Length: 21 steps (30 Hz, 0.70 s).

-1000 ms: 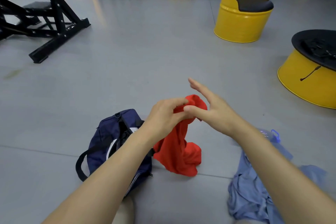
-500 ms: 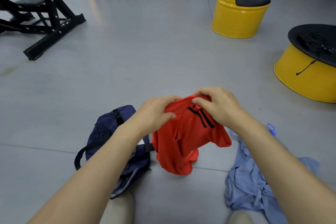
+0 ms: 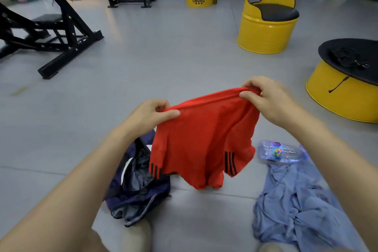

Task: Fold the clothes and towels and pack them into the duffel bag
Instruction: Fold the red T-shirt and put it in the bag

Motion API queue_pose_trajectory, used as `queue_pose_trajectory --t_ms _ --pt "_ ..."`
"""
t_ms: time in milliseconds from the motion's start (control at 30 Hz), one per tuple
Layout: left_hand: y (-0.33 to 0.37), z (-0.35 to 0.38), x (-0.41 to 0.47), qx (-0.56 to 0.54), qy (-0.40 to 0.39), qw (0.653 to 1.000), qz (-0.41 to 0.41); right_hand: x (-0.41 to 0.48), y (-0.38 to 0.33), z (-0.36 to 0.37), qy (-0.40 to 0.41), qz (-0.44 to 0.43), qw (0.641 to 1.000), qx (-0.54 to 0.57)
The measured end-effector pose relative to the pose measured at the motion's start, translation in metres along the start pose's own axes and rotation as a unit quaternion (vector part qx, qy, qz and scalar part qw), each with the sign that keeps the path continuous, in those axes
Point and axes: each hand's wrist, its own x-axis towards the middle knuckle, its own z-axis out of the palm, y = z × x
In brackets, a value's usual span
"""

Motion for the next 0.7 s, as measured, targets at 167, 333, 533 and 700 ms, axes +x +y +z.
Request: queue_pose_trajectory --t_ms 167,333,533,700 --pt "0.043 -0.036 0.002 0.075 -0.015 0.997 0.025 0.009 -0.014 -0.059 -0.048 -0.039 0.993 -0.099" --pt "0.096 -0.059 0.019 0.098 0.09 0.988 0.073 0.019 -0.038 -0.099 -0.03 0.037 0.994 -0.098" --pt "0.164 -0.081 0.006 -0.021 0.186 0.975 0.12 0.017 -0.052 -0.141 0.048 0.047 0.996 -0.065" --pt "0.185 -0.106 -0.01 -0.163 0.111 0.975 0.1 0.008 -0.058 -0.163 0.104 0.044 0.993 0.042"
